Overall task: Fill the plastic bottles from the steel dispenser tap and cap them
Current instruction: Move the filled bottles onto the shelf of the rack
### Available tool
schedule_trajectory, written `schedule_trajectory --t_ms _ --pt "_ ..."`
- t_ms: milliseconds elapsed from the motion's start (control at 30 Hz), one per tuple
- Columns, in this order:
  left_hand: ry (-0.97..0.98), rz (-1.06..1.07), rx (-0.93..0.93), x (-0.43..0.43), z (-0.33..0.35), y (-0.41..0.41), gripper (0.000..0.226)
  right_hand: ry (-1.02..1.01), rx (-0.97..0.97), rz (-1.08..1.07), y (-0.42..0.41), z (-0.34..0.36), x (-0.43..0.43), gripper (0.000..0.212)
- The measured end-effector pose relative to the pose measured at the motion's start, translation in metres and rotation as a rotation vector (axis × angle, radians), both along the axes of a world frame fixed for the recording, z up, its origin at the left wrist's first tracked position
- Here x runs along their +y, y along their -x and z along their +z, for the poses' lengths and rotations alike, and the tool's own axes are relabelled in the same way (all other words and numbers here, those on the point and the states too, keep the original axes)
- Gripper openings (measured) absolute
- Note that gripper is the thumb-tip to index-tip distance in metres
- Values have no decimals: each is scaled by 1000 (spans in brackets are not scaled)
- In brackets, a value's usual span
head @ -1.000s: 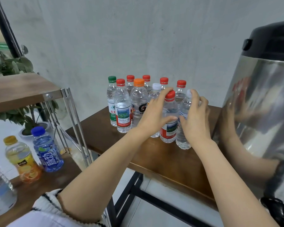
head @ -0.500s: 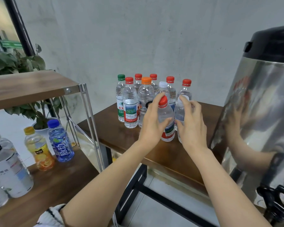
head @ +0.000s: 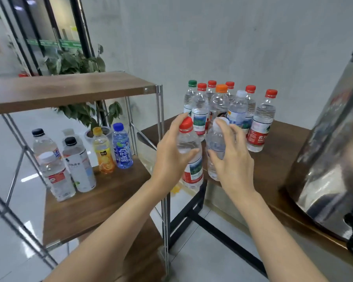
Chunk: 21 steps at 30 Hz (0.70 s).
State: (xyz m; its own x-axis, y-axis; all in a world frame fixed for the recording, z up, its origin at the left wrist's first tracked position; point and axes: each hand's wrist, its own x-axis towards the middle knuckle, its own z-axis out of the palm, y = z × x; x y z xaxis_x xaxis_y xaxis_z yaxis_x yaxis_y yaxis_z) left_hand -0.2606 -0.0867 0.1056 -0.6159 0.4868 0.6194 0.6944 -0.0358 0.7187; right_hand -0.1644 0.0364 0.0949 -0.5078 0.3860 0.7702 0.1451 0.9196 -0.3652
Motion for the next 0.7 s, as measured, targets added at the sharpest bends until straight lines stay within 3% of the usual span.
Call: schedule_trajectory --t_ms 300,700 --pt "29 221 -38 -104 -34 32 89 105 -13 271 41 -15 -83 77" --pt "136 518 -135 -158 -85 116 86 276 -239 520 153 -75 -134 79"
